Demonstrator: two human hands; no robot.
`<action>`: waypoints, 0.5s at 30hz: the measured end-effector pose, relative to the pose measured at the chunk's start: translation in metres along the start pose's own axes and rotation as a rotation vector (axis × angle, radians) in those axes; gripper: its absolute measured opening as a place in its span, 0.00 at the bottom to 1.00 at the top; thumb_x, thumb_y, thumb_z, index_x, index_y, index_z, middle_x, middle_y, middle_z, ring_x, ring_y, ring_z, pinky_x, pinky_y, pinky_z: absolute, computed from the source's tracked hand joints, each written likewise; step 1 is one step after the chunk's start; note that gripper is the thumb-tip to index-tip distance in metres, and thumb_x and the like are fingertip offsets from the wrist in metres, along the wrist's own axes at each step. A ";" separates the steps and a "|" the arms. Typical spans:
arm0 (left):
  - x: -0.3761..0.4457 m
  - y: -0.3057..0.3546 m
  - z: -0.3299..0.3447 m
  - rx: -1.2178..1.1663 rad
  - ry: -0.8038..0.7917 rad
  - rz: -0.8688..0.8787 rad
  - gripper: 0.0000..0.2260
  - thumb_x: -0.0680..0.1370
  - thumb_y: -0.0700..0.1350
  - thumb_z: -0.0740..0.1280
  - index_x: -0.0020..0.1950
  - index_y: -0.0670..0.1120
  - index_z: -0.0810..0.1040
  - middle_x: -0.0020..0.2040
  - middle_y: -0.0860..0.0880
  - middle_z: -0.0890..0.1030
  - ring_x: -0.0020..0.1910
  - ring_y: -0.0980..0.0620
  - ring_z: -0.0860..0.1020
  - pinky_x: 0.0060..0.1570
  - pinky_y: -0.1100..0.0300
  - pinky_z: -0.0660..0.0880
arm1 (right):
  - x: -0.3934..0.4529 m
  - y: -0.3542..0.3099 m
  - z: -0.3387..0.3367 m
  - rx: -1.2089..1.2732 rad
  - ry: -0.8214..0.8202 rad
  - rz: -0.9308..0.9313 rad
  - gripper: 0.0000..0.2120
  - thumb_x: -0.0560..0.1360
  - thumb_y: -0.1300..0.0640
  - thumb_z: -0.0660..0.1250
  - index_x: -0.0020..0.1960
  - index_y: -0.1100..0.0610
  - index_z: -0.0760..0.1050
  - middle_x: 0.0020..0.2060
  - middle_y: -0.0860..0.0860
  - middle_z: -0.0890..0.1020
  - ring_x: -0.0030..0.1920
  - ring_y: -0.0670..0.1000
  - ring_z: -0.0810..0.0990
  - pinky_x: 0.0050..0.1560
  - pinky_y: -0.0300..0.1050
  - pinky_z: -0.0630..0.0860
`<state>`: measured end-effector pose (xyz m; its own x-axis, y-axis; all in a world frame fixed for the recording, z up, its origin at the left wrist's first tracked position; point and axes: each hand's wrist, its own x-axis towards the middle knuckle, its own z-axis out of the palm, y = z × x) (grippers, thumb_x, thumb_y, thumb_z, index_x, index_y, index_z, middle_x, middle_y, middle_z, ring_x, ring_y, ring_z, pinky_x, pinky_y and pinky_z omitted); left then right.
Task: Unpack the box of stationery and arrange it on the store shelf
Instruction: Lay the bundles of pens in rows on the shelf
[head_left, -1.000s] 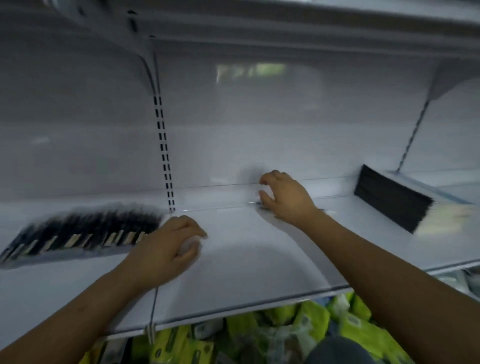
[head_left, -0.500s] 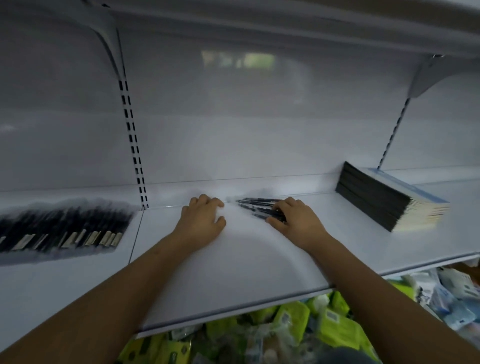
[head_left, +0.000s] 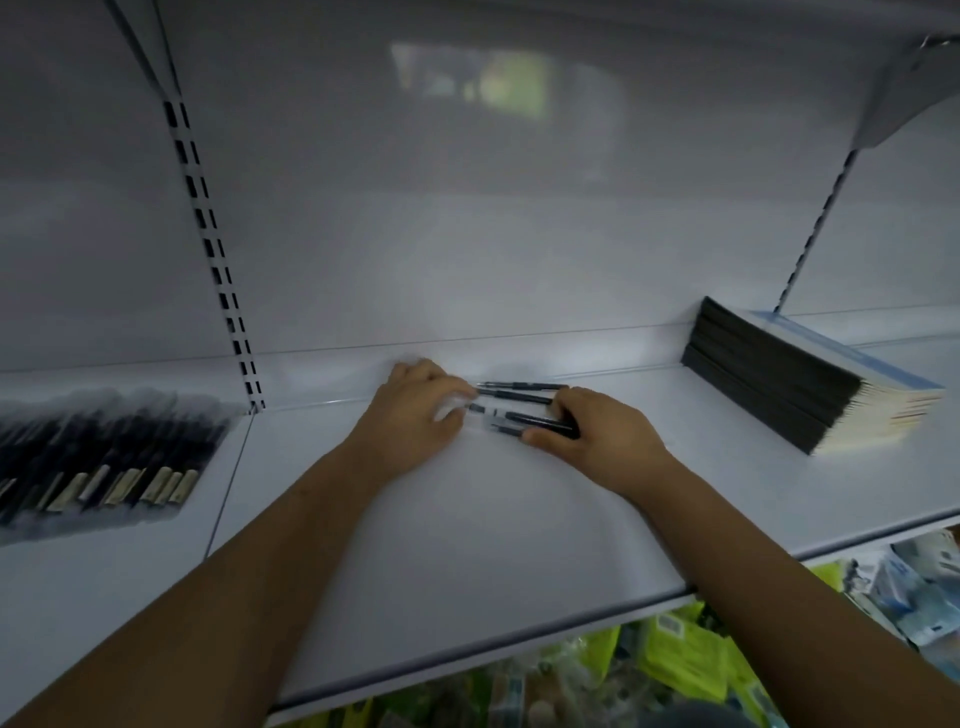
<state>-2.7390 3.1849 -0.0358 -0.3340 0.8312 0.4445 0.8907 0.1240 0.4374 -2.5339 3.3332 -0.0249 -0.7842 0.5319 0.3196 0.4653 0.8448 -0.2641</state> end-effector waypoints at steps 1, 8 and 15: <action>-0.001 0.001 0.000 0.010 -0.031 0.020 0.13 0.77 0.49 0.63 0.59 0.56 0.81 0.53 0.54 0.76 0.58 0.51 0.68 0.61 0.54 0.68 | 0.000 0.000 0.000 0.030 0.009 0.009 0.21 0.73 0.33 0.63 0.42 0.51 0.70 0.37 0.45 0.75 0.37 0.44 0.73 0.38 0.43 0.70; -0.007 0.003 -0.004 -0.086 -0.022 -0.036 0.05 0.78 0.45 0.68 0.49 0.54 0.82 0.45 0.60 0.77 0.47 0.63 0.70 0.52 0.67 0.69 | 0.000 0.007 0.000 0.270 0.101 0.025 0.06 0.76 0.48 0.66 0.42 0.48 0.76 0.39 0.44 0.79 0.41 0.43 0.76 0.47 0.48 0.76; -0.009 0.024 0.007 -0.072 -0.176 0.056 0.21 0.73 0.64 0.69 0.66 0.63 0.74 0.54 0.60 0.75 0.55 0.60 0.69 0.57 0.62 0.68 | -0.002 0.005 -0.005 0.498 0.237 0.079 0.05 0.78 0.55 0.66 0.47 0.49 0.80 0.38 0.44 0.83 0.41 0.44 0.81 0.46 0.42 0.76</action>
<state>-2.7124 3.1846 -0.0348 -0.2195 0.9185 0.3291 0.8800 0.0407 0.4733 -2.5279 3.3362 -0.0221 -0.6146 0.6395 0.4618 0.2235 0.7027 -0.6755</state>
